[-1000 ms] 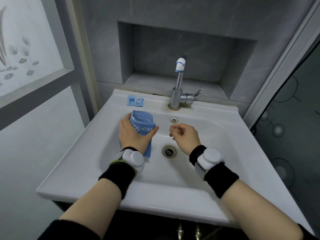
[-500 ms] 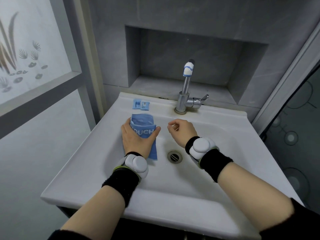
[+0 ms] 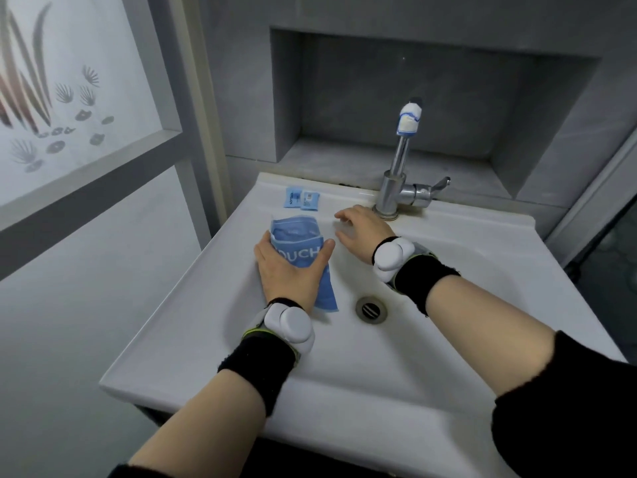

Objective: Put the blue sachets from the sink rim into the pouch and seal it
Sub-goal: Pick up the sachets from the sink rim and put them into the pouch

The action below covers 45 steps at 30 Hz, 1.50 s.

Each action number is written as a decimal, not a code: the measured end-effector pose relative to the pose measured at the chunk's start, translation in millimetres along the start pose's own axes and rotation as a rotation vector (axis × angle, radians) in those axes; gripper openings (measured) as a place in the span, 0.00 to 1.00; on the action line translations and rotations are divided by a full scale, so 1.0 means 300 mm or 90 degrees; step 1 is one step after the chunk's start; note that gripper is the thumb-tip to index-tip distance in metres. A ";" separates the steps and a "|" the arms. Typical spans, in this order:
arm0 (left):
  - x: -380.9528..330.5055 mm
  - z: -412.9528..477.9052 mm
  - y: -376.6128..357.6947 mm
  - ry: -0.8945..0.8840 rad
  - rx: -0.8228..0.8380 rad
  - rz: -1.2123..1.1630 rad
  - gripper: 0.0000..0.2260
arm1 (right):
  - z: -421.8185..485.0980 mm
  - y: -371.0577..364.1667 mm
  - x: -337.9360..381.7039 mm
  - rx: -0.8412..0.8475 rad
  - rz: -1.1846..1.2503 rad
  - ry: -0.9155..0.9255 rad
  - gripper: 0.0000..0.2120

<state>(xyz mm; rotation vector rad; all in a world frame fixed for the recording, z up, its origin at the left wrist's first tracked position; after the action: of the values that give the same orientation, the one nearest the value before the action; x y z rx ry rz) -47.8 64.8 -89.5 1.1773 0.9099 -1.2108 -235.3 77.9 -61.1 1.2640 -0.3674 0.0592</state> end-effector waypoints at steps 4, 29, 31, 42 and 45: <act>0.001 -0.001 0.002 0.000 -0.005 0.002 0.45 | 0.049 -0.008 0.021 0.004 -0.036 0.037 0.23; 0.019 0.003 -0.004 0.023 -0.015 -0.003 0.46 | 0.227 -0.126 0.053 0.102 -0.240 0.139 0.28; 0.018 0.002 -0.003 0.024 -0.013 -0.003 0.47 | 0.230 -0.123 0.054 0.101 -0.251 0.141 0.25; 0.014 0.002 -0.006 0.014 -0.005 -0.004 0.46 | 0.209 -0.065 0.076 0.048 -0.239 0.091 0.15; 0.015 0.001 -0.008 0.015 -0.003 -0.003 0.46 | 0.188 -0.054 0.069 0.035 -0.252 0.090 0.14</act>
<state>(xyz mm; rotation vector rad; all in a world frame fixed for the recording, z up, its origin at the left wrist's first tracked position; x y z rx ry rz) -49.4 63.7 -94.2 1.1877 0.9328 -1.2004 -225.3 16.6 -55.6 1.3583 0.0105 -0.1793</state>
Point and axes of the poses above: each hand's wrist, its own z-axis towards the middle knuckle, its own y-axis out of the back of the hand, x = y × z, the point moved 8 cm from there along z, towards the middle knuckle, and after that the axes turned 4 degrees about y, right-handed, at the moved point
